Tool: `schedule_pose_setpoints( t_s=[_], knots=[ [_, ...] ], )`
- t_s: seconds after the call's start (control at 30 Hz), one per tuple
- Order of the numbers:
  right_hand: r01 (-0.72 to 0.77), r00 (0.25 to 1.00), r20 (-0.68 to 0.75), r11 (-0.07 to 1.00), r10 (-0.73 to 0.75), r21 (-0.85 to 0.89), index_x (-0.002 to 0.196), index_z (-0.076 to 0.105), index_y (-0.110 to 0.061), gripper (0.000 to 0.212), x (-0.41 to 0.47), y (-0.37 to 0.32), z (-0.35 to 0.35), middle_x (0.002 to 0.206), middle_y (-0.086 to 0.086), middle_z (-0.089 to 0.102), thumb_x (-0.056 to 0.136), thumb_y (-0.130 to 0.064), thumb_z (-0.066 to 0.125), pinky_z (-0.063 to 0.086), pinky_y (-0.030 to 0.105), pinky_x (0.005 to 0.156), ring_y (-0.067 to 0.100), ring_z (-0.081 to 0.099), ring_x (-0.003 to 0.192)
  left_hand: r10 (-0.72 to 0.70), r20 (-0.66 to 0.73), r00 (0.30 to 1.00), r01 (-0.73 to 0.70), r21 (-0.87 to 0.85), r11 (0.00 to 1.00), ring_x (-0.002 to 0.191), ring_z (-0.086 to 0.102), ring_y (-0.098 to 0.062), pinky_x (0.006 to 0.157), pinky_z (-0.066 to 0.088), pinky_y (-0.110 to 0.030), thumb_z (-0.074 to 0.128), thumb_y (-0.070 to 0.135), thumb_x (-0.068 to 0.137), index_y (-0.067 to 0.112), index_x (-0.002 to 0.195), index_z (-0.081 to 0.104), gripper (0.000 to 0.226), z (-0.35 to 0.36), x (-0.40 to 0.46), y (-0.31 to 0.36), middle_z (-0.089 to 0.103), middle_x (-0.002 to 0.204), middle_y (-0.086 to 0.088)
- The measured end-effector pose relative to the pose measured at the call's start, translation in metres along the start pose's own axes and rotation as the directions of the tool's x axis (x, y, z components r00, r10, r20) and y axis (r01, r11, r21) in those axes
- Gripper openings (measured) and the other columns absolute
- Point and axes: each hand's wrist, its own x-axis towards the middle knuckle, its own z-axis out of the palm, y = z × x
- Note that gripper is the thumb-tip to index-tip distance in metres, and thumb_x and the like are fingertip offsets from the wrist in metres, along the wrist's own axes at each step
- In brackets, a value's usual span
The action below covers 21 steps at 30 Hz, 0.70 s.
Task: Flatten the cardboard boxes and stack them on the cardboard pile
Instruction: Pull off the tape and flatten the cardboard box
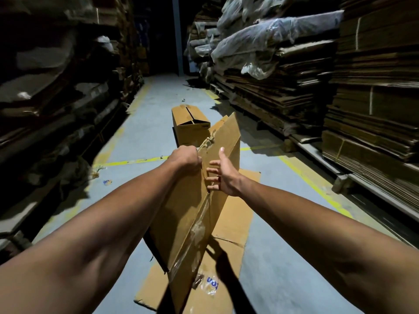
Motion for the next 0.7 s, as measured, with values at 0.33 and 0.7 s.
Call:
schedule_pose_setpoints(
  t_s=[0.33, 0.7],
  knots=[
    [-0.031, 0.987, -0.164, 0.985, 0.003, -0.167, 0.145, 0.049, -0.020, 0.108, -0.008, -0.002, 0.001, 0.121, 0.011, 0.067, 0.081, -0.096, 0.005, 0.058, 0.052, 0.095, 0.033, 0.065, 0.116, 0.031, 0.019, 0.999, -0.030, -0.073, 0.997, 0.105, 0.064, -0.030, 0.080, 0.045, -0.035, 0.054, 0.043, 0.106, 0.014, 0.128, 0.068, 0.039, -0.001, 0.000, 0.015, 0.070, 0.127, -0.011],
    [-0.054, 0.719, -0.679, 0.961, -0.150, -0.270, 0.156, 0.037, -0.004, 0.088, -0.012, -0.035, -0.057, 0.154, 0.025, 0.044, 0.104, -0.068, 0.006, 0.030, 0.054, 0.117, 0.041, 0.042, 0.142, 0.085, -0.172, 0.982, -0.158, -0.473, 0.867, 0.113, 0.066, -0.030, 0.094, 0.050, -0.036, 0.057, 0.046, 0.105, 0.009, 0.129, 0.068, 0.045, -0.067, 0.027, 0.047, 0.070, 0.121, -0.008]
  ],
)
